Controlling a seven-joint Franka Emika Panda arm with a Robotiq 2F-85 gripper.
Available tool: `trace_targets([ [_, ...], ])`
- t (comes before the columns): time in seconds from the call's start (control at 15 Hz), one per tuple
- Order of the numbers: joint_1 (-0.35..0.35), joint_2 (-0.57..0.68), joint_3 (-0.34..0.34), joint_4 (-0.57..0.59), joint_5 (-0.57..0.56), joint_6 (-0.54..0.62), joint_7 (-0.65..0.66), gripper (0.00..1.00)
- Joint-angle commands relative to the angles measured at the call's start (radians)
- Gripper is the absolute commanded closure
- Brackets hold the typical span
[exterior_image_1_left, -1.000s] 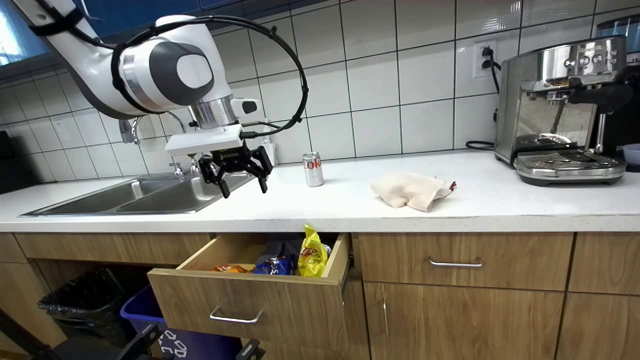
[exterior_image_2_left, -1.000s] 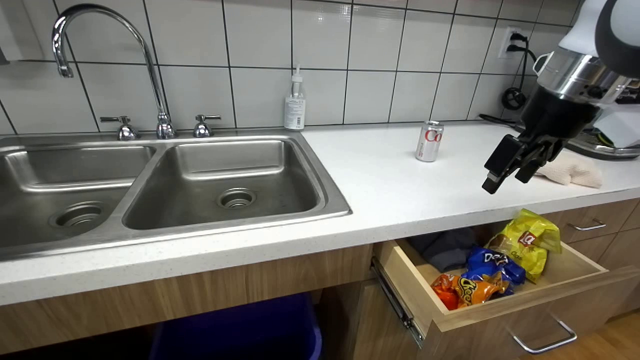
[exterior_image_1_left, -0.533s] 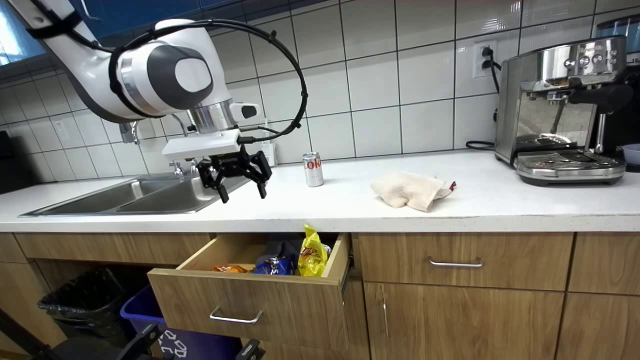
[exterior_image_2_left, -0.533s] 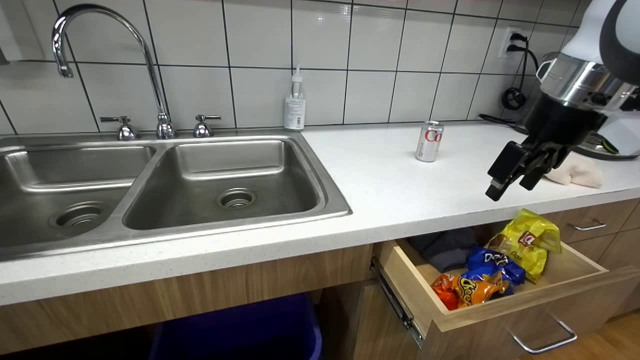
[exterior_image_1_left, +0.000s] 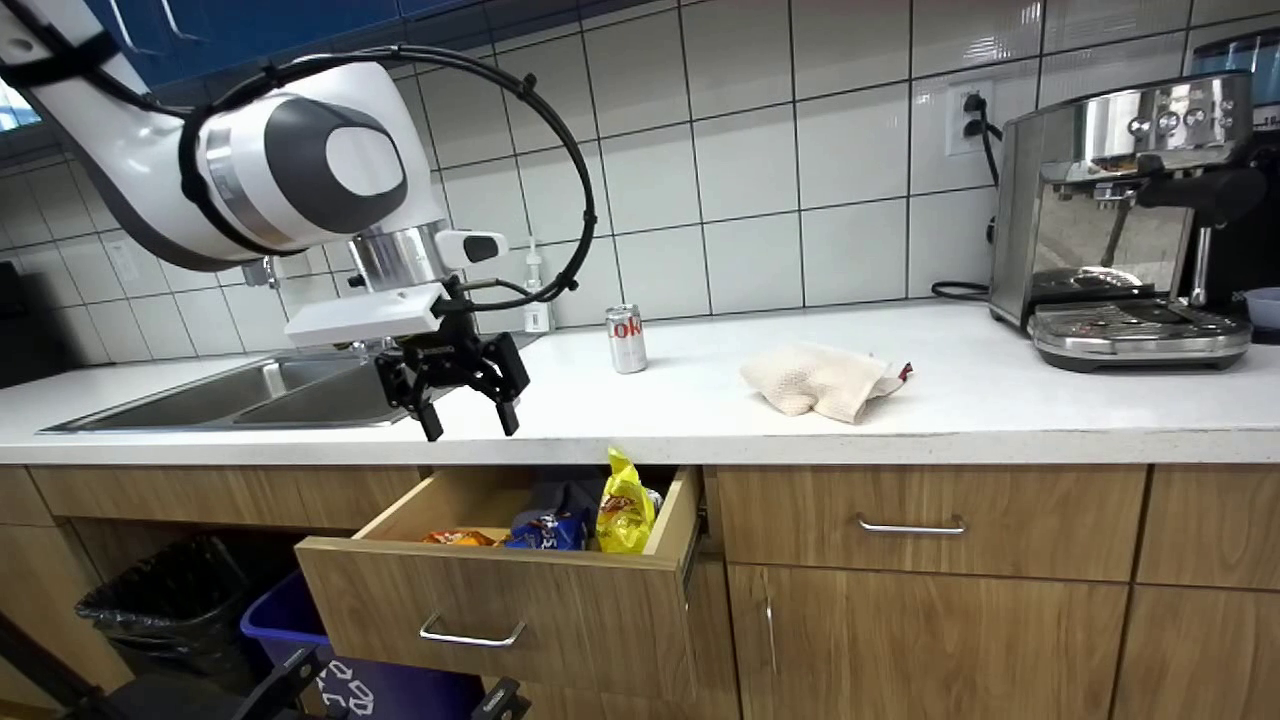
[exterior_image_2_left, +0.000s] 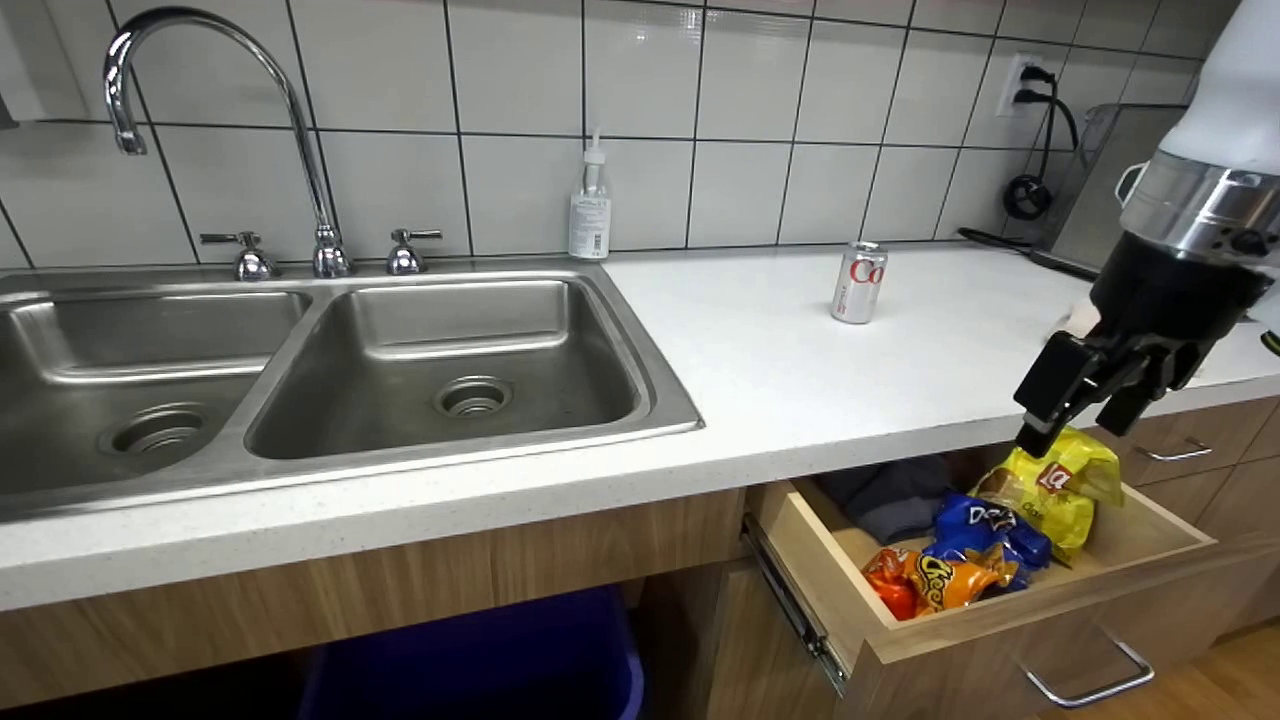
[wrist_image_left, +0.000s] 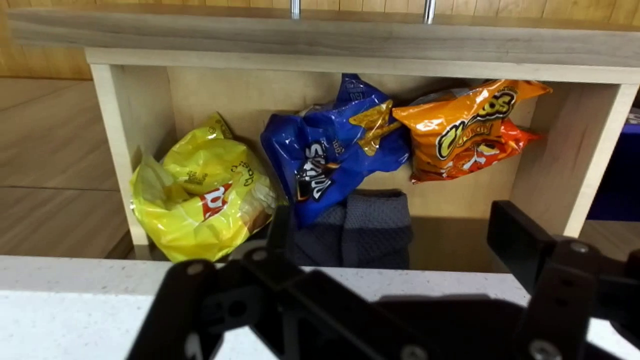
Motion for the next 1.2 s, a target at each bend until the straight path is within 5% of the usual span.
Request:
trace_targets([
  [0.0, -0.009, -0.022, 0.008, 0.002, -0.003, -0.08, 0.045, 0.0],
  [0.47, 0.001, -0.018, -0.005, 0.003, 0.039, -0.241, -0.002, 0.0],
  [1.13, -0.006, 0.058, 0.004, 0.001, -0.03, -0.293, 0.026, 0.0],
])
